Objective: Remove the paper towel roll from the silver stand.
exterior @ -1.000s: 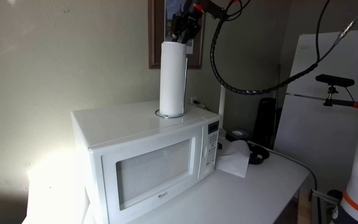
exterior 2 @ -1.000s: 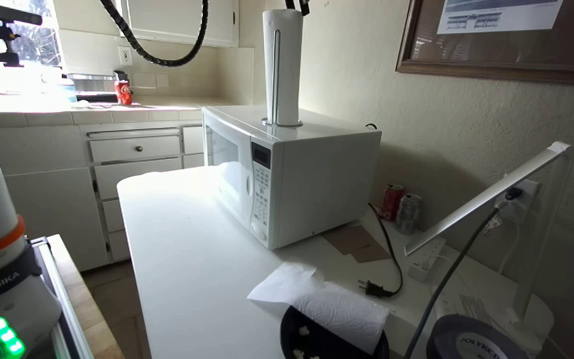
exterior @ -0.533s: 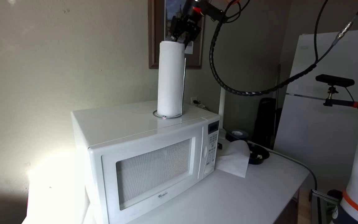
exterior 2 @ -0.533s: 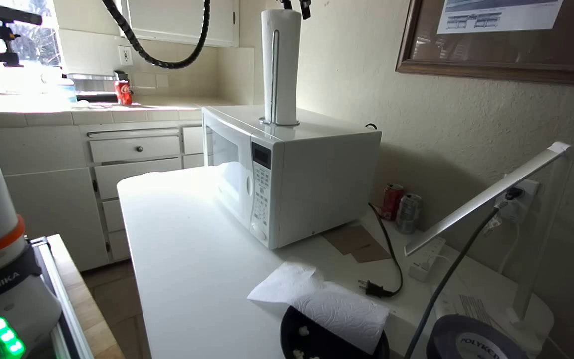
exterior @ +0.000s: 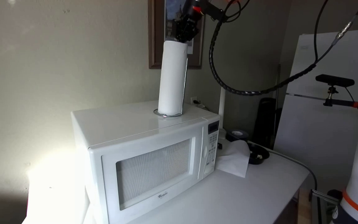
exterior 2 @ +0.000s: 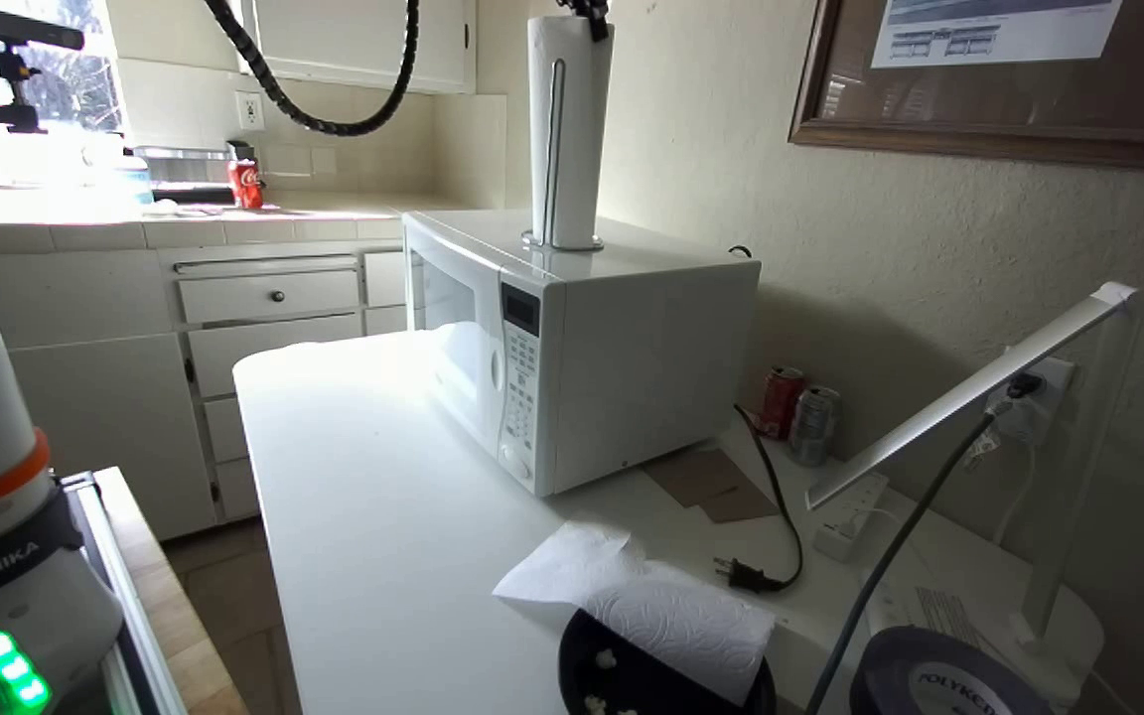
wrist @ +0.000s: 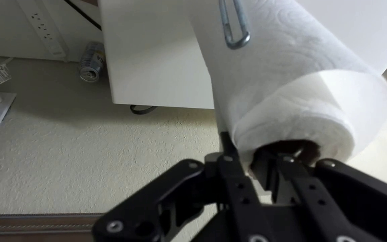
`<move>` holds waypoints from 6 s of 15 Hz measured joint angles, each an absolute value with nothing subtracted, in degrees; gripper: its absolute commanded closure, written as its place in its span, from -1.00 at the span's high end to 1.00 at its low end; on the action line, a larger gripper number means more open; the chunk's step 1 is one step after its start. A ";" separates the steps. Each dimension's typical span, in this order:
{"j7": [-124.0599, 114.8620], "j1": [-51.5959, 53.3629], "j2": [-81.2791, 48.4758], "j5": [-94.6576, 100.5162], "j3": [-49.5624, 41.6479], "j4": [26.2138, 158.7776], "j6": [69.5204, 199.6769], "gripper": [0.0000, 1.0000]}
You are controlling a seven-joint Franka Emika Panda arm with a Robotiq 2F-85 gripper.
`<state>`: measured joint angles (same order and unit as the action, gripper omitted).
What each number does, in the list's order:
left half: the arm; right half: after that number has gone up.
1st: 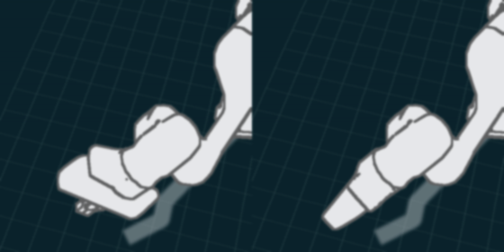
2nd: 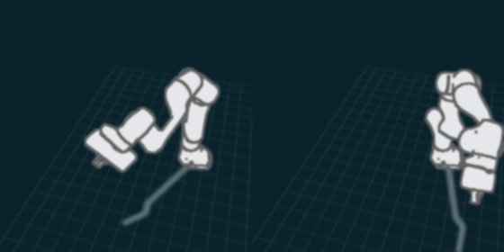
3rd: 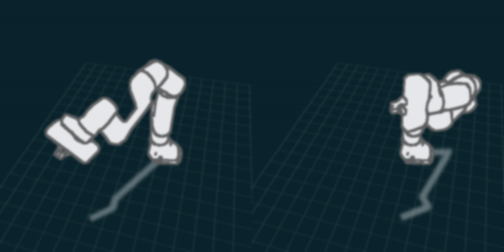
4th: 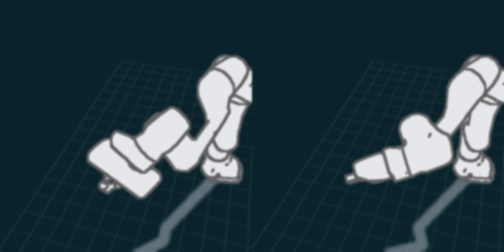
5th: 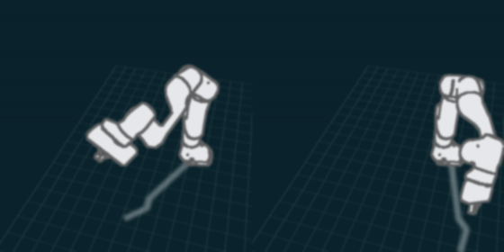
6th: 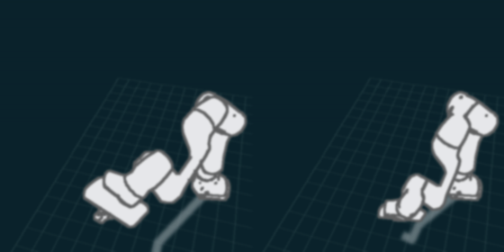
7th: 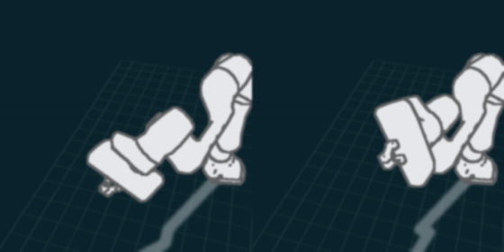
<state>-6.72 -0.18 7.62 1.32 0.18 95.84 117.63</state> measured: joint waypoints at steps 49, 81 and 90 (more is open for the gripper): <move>-6.73 0.24 12.17 6.21 3.88 74.88 101.46 -0.93; -8.68 -6.00 21.94 11.28 1.14 71.57 93.68 -0.93; -10.82 -10.61 26.10 12.35 -2.06 75.47 85.13 -0.93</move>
<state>-10.82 -10.61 26.10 12.35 -2.06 75.47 85.13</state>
